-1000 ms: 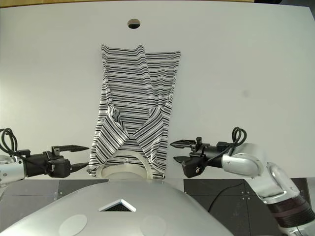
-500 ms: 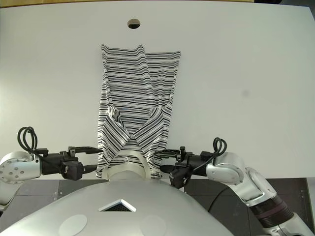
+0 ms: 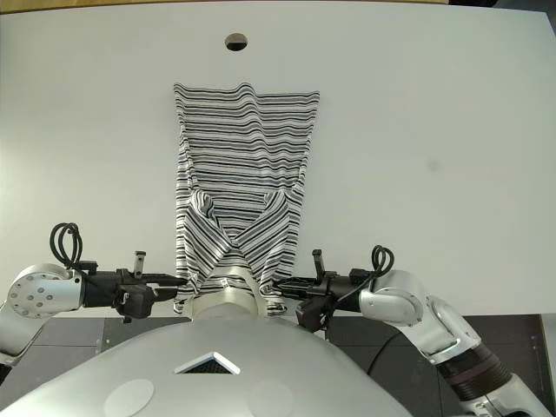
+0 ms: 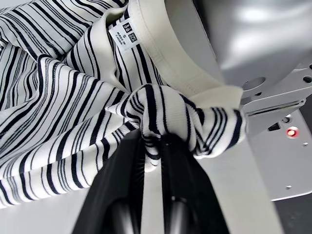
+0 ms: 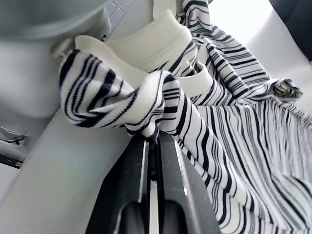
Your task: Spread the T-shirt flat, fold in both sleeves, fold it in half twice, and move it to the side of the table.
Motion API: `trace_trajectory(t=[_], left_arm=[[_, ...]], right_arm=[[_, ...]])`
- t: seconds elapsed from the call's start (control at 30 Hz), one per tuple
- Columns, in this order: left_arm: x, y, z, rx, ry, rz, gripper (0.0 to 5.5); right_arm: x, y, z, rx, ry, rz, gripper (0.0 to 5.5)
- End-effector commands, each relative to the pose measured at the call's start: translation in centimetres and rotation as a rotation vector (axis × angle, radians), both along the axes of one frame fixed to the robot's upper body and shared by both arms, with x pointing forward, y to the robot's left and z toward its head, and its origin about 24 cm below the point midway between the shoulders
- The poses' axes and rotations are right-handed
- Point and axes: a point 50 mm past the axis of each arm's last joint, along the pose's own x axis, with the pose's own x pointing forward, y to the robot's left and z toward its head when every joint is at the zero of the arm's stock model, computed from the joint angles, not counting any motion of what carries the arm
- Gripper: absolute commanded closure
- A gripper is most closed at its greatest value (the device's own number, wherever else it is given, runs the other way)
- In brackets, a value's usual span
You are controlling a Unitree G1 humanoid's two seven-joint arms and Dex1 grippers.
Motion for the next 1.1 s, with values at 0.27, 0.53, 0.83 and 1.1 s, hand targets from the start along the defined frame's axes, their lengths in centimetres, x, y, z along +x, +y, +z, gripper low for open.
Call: trace_trajectory(t=[0.27, 0.53, 0.83, 1.1], left_arm=[[-1.9, 0.1, 1.5, -0.06, 0.198, -0.012, 5.39], [4.2, -0.2, 2.5, -0.086, 0.01, 0.295, 5.39], [14.1, -1.8, 2.0, -0.187, -0.049, 0.665, 5.39], [19.5, -0.7, 0.6, -0.213, -0.073, 0.929, 5.39]], right_arm=[[-0.1, -3.3, 2.0, -0.142, 0.305, -0.073, 5.4], [4.6, -2.3, 4.2, 0.124, 0.244, -0.304, 5.4], [15.4, -1.2, 4.0, 0.357, 0.347, -0.648, 5.4], [21.4, -1.1, 1.8, 0.374, 0.399, -0.759, 5.4]])
